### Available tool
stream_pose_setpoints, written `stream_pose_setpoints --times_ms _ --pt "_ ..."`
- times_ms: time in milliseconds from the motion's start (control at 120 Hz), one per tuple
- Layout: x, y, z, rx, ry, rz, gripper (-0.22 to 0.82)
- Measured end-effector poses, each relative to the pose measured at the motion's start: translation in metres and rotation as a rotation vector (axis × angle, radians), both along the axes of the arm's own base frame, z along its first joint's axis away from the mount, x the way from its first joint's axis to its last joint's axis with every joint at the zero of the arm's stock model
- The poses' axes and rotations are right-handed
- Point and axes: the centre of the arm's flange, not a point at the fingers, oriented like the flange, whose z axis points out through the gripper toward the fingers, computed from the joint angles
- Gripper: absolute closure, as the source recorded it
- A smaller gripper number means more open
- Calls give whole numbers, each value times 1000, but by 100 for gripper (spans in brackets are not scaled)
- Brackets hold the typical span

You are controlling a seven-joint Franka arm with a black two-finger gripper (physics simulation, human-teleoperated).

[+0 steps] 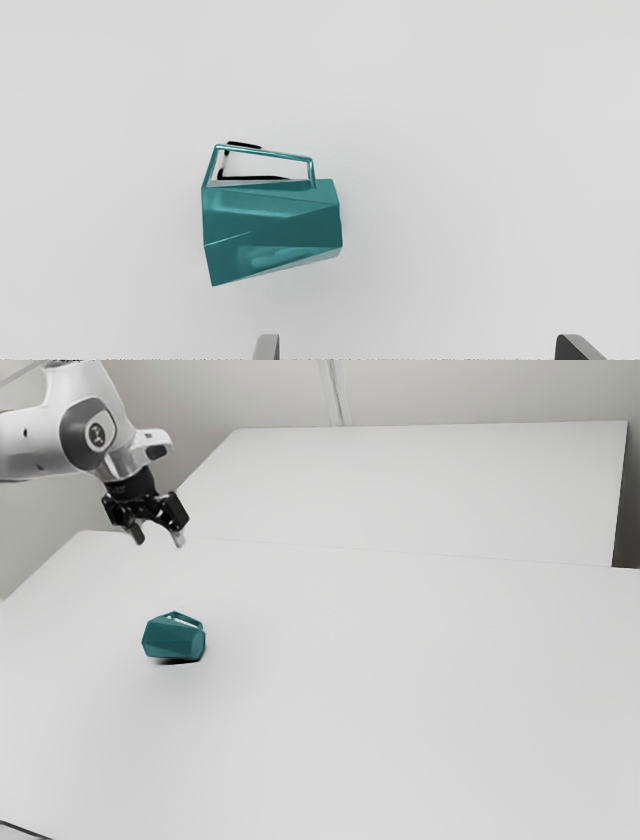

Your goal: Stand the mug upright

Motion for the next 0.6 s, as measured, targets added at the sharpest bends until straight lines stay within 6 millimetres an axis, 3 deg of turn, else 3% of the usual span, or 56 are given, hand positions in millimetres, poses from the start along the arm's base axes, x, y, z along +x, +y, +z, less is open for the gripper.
stream_pose_setpoints --times_ms 133,275,600 --pt "-4 14 -9 -7 8 24 0" --pt "-8 81 -35 -52 22 120 0" --pt "15 175 -95 -230 28 139 0"
